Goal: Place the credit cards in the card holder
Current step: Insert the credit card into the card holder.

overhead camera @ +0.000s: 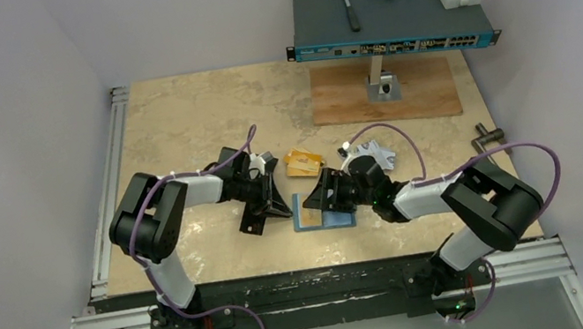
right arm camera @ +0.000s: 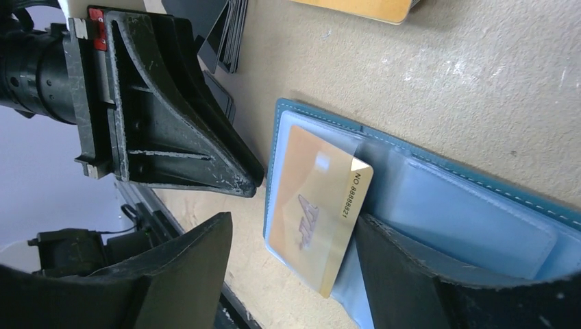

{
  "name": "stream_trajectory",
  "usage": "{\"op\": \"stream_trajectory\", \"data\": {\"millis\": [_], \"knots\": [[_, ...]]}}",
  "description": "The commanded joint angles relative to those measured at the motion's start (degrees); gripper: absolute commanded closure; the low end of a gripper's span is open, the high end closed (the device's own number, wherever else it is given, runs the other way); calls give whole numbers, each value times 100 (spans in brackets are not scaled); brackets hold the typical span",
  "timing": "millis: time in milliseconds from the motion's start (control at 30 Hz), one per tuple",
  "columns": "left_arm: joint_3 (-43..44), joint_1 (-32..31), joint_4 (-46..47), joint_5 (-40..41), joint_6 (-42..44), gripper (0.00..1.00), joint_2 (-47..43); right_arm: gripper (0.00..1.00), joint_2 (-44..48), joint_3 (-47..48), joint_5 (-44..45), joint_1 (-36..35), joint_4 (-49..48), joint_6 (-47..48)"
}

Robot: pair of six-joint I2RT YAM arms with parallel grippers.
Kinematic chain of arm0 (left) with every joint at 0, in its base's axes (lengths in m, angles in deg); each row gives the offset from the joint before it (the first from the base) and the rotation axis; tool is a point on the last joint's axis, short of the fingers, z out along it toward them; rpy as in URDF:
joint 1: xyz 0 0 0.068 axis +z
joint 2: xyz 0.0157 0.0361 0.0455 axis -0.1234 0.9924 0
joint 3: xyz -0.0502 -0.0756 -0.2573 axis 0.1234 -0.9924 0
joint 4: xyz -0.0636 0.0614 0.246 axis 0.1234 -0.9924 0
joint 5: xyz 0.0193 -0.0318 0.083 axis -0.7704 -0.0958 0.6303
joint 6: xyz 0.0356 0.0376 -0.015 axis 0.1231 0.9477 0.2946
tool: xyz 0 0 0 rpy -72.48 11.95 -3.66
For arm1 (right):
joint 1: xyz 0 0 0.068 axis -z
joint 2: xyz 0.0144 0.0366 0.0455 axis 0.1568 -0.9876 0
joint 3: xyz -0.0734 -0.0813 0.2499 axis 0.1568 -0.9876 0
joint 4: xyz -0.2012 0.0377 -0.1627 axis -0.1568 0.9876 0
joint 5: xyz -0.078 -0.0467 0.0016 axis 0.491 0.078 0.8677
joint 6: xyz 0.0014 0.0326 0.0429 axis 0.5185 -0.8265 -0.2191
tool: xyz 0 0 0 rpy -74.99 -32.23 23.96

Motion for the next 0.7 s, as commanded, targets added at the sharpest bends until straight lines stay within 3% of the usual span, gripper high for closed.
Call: {"op": "stream_trajectory", "data": {"millis": [0, 667], "knots": [[148, -28, 8, -117, 74, 83, -218, 32, 77, 335, 660, -201, 1353, 443], [169, -142, 141, -225, 11, 84, -229, 31, -601, 1233, 823, -1204, 1325, 200]]}}
